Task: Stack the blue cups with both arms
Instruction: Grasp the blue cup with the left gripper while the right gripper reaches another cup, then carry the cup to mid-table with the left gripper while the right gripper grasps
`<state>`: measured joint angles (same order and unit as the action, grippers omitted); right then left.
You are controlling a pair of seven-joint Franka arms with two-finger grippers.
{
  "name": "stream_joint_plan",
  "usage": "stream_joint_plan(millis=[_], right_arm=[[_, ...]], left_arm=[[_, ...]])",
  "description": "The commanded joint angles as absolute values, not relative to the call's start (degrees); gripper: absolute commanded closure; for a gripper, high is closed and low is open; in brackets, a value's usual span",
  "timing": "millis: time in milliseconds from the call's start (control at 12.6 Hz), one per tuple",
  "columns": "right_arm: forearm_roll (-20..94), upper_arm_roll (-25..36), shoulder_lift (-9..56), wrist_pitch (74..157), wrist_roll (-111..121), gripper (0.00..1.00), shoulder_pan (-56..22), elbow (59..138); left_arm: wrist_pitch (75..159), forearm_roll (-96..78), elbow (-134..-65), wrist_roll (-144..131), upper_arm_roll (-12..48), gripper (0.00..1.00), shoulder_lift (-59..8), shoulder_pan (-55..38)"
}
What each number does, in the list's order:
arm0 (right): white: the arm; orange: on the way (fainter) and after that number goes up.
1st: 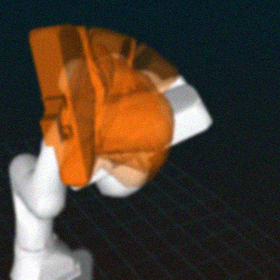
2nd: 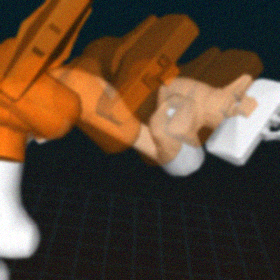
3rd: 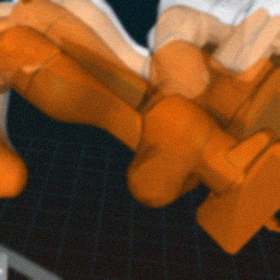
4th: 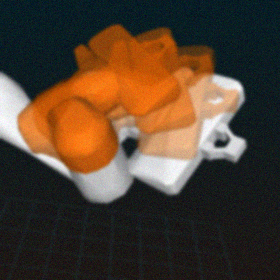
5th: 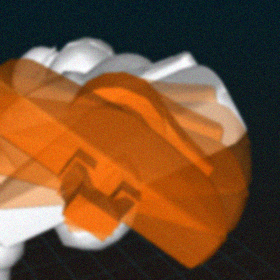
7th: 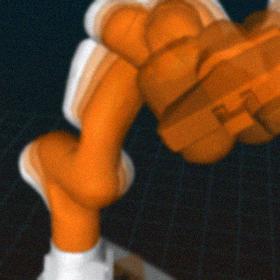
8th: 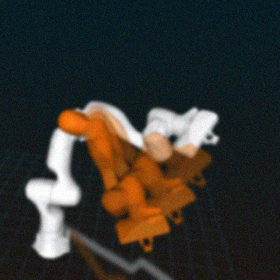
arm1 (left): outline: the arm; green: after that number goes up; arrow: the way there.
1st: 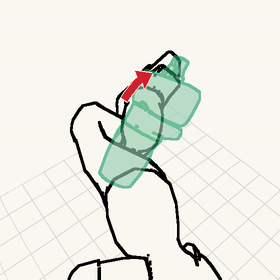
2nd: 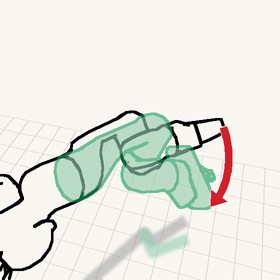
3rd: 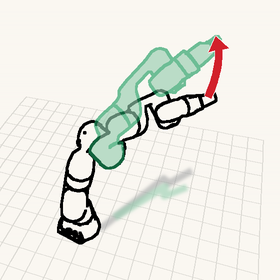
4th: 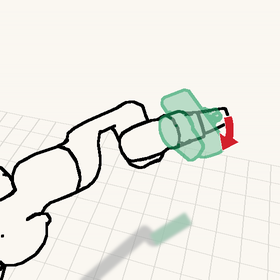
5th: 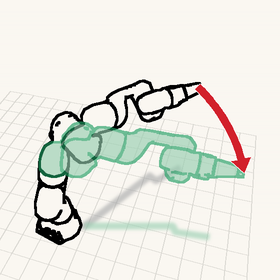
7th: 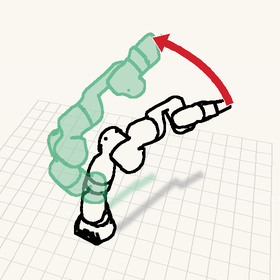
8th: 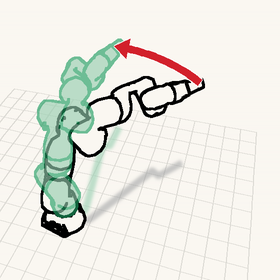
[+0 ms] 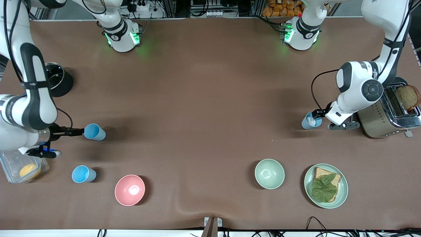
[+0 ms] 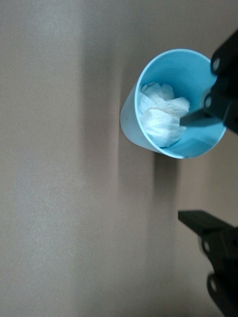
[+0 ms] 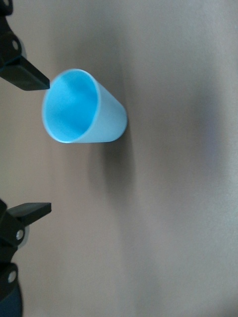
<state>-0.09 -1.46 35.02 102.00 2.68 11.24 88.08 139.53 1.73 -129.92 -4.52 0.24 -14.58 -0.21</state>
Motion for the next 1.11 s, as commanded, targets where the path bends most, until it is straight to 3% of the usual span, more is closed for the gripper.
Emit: stream_joint_plan(millis=[0, 238, 397, 476, 556, 635, 873, 1032], right_arm=[[0.17, -2.2, 38.66, 104.84, 2.9, 0.0, 12.48, 87.1], [0.26, -2.29, 39.55, 106.16, 2.99, 0.0, 12.22, 90.34], [0.35, -2.37, 39.55, 108.44, 2.99, 0.0, 12.04, 92.98], [0.35, -2.37, 39.55, 110.02, 2.99, 0.06, 12.22, 94.55], [0.35, -2.37, 39.46, 110.73, 2.9, 0.62, 12.13, 95.09], [0.7, -2.46, 39.38, 110.57, 2.9, 1.0, 12.39, 95.1], [1.58, -2.46, 39.03, 110.04, 2.81, 1.0, 12.04, 95.1], [1.58, -2.55, 38.59, 109.34, 2.9, 1.0, 11.95, 95.1]], left_arm=[[140.8, 0.62, -129.46, -3.25, 0.7, 1.0, -15.47, 0.09], [141.68, 0.62, -129.2, -3.34, 0.88, 1.0, -15.21, -0.52], [141.68, 0.01, -128.41, -5.78, 4.55, 1.0, -13.89, -0.09], [141.59, -1.22, -127.97, -9.37, 6.75, 1.0, -13.45, -0.44], [141.24, -1.32, -126.92, -13.75, 9.55, 1.0, -13.19, -0.44], [141.15, -1.32, -125.43, -20.24, 13.32, 1.0, -13.27, -0.53], [140.8, -1.32, -120.16, -41.5, 24.84, 1.0, -15.63, -2.53], [140.8, -0.53, -116.56, -54.17, 25.93, 1.0, -19.32, -10.15]])
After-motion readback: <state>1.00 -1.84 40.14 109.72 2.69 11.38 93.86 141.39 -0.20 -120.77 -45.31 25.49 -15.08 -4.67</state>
